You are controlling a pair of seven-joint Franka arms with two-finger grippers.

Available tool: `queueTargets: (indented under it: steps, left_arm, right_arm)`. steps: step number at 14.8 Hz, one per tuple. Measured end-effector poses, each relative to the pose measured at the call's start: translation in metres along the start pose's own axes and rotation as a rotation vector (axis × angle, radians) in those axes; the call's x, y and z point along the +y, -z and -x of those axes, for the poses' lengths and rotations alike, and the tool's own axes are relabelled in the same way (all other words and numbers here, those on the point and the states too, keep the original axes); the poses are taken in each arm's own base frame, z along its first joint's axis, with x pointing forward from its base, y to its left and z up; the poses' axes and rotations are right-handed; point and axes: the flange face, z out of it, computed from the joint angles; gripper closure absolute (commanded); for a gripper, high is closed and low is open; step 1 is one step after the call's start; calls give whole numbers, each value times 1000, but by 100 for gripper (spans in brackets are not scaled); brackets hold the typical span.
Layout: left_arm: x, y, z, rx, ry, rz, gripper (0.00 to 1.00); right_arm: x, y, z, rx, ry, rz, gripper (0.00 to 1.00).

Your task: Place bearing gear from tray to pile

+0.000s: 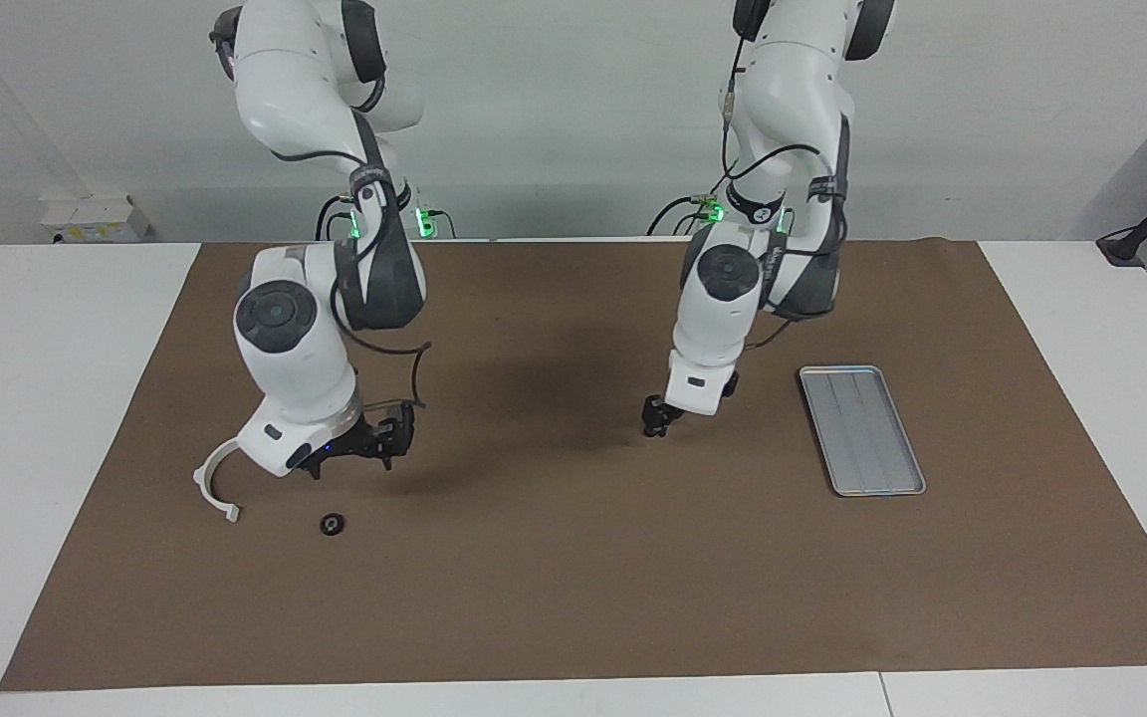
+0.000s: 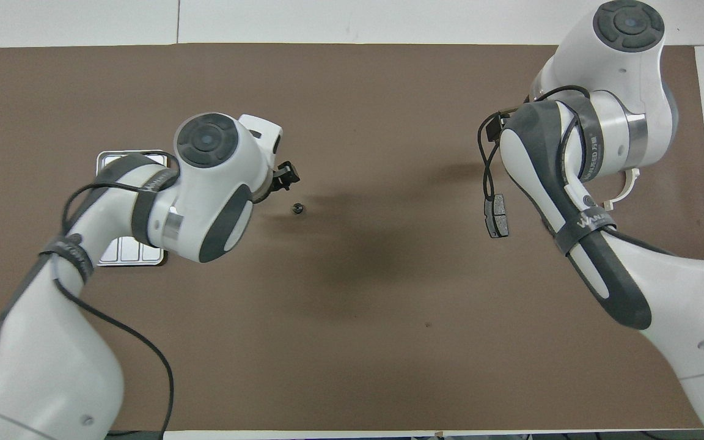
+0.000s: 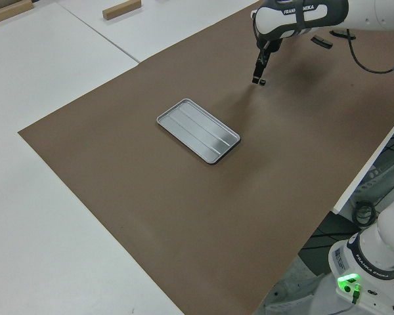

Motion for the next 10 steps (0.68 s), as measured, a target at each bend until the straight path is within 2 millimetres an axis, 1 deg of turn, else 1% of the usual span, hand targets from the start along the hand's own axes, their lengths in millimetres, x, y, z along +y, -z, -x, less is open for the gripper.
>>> queueTargets:
  steps: [1,2,3,4,5,6,7,8,9,10]
  left_arm:
    - [-31,32,-16,0,-4,2,0]
    - [-64,62,-29,-1,-12,3,0]
    - [-96,88,-38,-3,-29,4,0]
    - [-123,109,-43,-4,-47,6,0]
    - [-146,127,-46,-4,-63,8,0]
    - [-163,140,-47,-8,-78,8,0]
    - [-177,150,-46,-14,-96,6,0]
    - [-190,158,-45,-20,-120,5,0]
    - [-201,163,-46,-28,-141,3,0]
    - [-212,164,-47,-38,-159,0,0]
  right_arm:
    - [-33,17,11,-1,-56,-12,0]
    - [-73,30,21,7,-116,-22,0]
    - [-120,39,34,19,-174,-31,0]
    - [-166,43,48,31,-229,-39,0]
    - [-212,42,64,41,-282,-47,0]
    - [-248,36,78,42,-319,-49,0]
    - [-280,25,89,38,-353,-47,0]
    - [-309,9,95,35,-388,-45,0]
    - [-336,-8,95,38,-421,-45,0]
    - [-358,-27,92,42,-444,-45,0]
